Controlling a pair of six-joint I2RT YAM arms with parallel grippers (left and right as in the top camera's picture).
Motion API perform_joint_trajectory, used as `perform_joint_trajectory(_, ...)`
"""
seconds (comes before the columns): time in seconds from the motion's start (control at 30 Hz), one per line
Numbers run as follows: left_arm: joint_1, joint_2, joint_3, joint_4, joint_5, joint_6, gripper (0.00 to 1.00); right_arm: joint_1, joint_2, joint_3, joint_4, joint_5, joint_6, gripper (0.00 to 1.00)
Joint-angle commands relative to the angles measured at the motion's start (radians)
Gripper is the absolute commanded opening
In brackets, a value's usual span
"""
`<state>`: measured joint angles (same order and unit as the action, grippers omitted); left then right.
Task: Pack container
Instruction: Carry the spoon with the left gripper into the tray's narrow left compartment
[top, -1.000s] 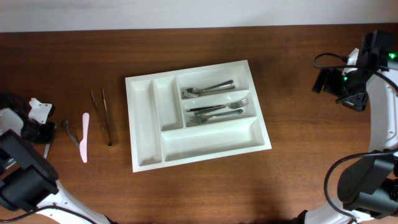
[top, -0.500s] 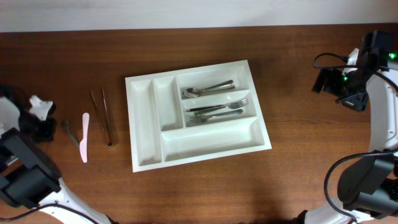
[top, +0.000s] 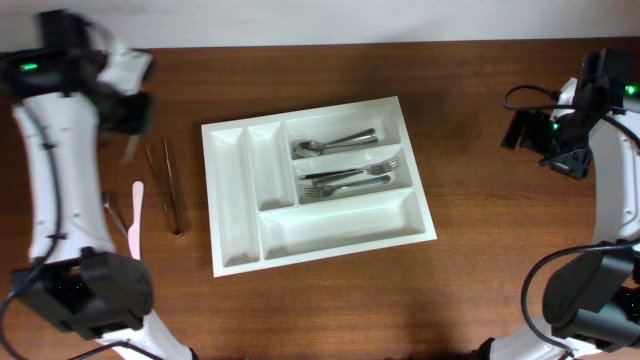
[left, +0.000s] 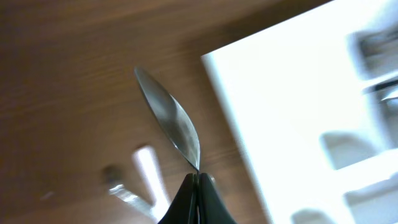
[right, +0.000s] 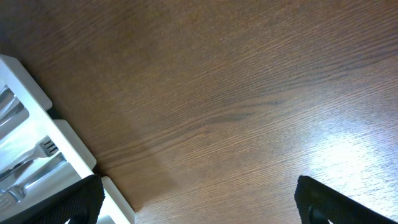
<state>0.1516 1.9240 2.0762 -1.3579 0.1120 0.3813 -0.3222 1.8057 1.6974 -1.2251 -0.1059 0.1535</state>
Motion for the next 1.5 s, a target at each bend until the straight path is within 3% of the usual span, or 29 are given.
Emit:
perform_joint_trajectory(0.0,-0.143,0.024,0.0,0.014,0.035,-0.282,0.02,-0.005,-0.011,-0.005,0.002,0.002,0.005,0.99)
perform_joint_trajectory(0.13,-0.303,0.065,0.0,0.067,0.015,-0.4,0.02,-0.005,-0.011,-0.005,0.002,0.002,0.005,0.99)
perform_joint_trajectory(0.27,-0.413,0.132,0.0,0.089,-0.095,-0.545,0.02,-0.005,-0.011,-0.005,0.002,0.002,0.005,0.99)
perform_joint_trajectory(0.5,-0.483,0.28,0.0,0.114,-0.083,-0.761,0.02,-0.005,-0.011,-0.005,0.002,0.002,0.005,0.99)
perform_joint_trajectory(0.9,-0.483,0.41,-0.001,0.108,-0.166,-0.724,0.02,-0.005,-0.011,-0.005,0.002,0.002,0.005,0.99)
perform_joint_trajectory(1.13,-0.481,0.383,0.05,0.039,-0.175,-0.724,0.4,-0.005,-0.011,-0.005,0.002,0.002,0.005,0.99)
perform_joint_trajectory(1.37,-0.425,0.283,0.189,-0.18,-0.279,-0.724,0.45,-0.005,-0.011,-0.005,0.002,0.002,0.005,0.99)
perform_joint_trajectory(1.4,-0.412,0.266,0.205,-0.21,-0.3,-0.724,0.52,-0.005,-0.011,-0.005,0.002,0.002,0.005,0.99)
perform_joint_trajectory(1.47,-0.372,0.219,0.228,-0.277,-0.346,-0.724,0.76,-0.005,-0.011,-0.005,0.002,0.002,0.005,0.99)
